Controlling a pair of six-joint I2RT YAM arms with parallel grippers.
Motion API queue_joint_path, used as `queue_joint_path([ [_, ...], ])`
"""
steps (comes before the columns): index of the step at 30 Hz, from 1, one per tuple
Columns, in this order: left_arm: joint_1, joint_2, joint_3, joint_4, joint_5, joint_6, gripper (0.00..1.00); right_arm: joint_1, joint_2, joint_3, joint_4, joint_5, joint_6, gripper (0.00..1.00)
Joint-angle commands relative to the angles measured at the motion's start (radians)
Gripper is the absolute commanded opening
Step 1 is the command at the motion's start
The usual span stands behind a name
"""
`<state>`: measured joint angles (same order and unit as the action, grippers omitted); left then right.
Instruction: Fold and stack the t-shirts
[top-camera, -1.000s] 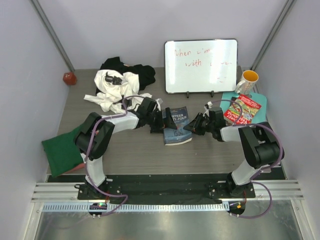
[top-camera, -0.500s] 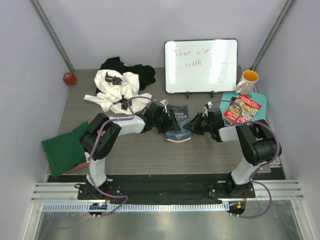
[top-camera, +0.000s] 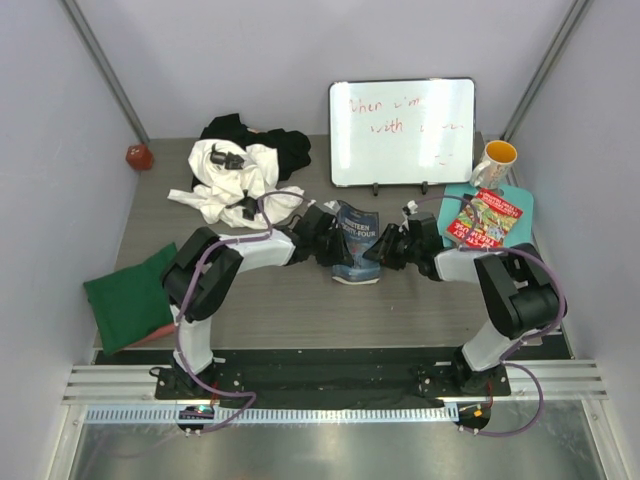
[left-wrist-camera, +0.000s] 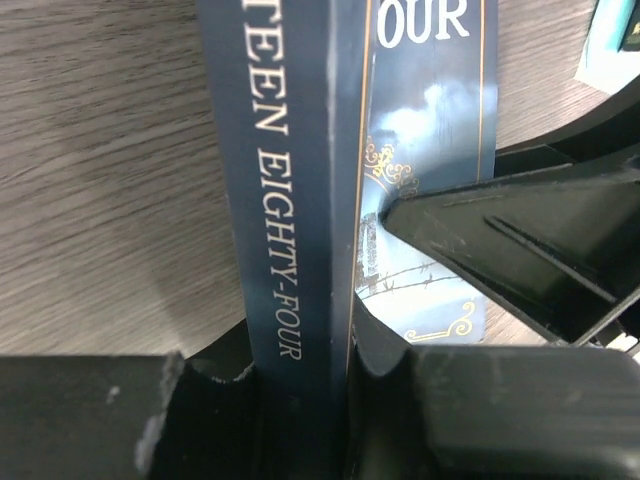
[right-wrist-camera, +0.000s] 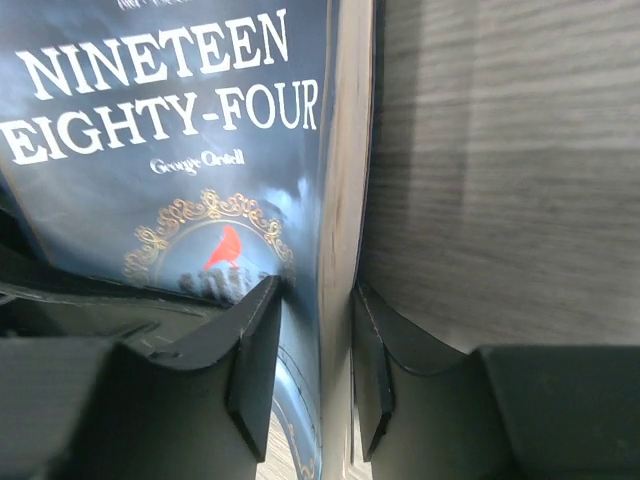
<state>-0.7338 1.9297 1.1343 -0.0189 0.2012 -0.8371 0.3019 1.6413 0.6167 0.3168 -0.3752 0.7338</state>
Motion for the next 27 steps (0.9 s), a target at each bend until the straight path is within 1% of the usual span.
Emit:
queue_joint_path([
  [1, 0.016, -0.026, 0.012, -0.153, -0.101, 0.113, 0.0, 0.028, -0.09, 0.034, -0.133, 0.038, -0.083, 0.41],
  [3, 0.034, -0.046, 0.024, -0.154, -0.12, 0.119, 0.0, 0.028, -0.135, 0.035, -0.159, 0.056, -0.105, 0.41],
  [7, 0.106, -0.078, 0.053, -0.177, -0.14, 0.115, 0.0, 0.028, -0.211, 0.035, -0.238, 0.114, -0.132, 0.41],
  [10, 0.154, -0.09, 0.107, -0.235, -0.177, 0.118, 0.0, 0.028, -0.257, 0.034, -0.281, 0.153, -0.148, 0.41],
  [11, 0.163, -0.092, 0.148, -0.257, -0.189, 0.122, 0.0, 0.028, -0.268, 0.032, -0.288, 0.162, -0.149, 0.41],
  [15, 0.201, -0.077, 0.246, -0.335, -0.221, 0.153, 0.0, 0.028, -0.294, 0.035, -0.311, 0.16, -0.155, 0.41],
  [18, 0.227, -0.038, 0.317, -0.372, -0.212, 0.177, 0.0, 0.028, -0.308, 0.04, -0.311, 0.157, -0.159, 0.41],
  [19, 0.237, -0.011, 0.337, -0.4, -0.21, 0.184, 0.0, 0.028, -0.311, 0.043, -0.343, 0.157, -0.16, 0.41],
  [20, 0.24, 0.006, 0.376, -0.412, -0.21, 0.199, 0.0, 0.028, -0.314, 0.049, -0.349, 0.156, -0.16, 0.41],
  [24, 0.263, 0.074, 0.453, -0.45, -0.204, 0.227, 0.0, 0.028, -0.336, 0.058, -0.367, 0.151, -0.163, 0.41],
  [25, 0.266, 0.087, 0.467, -0.455, -0.172, 0.236, 0.0, 0.029, -0.34, 0.06, -0.374, 0.151, -0.162, 0.41],
  [27, 0.269, 0.144, 0.537, -0.481, -0.157, 0.268, 0.0, 0.028, -0.348, 0.06, -0.377, 0.15, -0.165, 0.41],
])
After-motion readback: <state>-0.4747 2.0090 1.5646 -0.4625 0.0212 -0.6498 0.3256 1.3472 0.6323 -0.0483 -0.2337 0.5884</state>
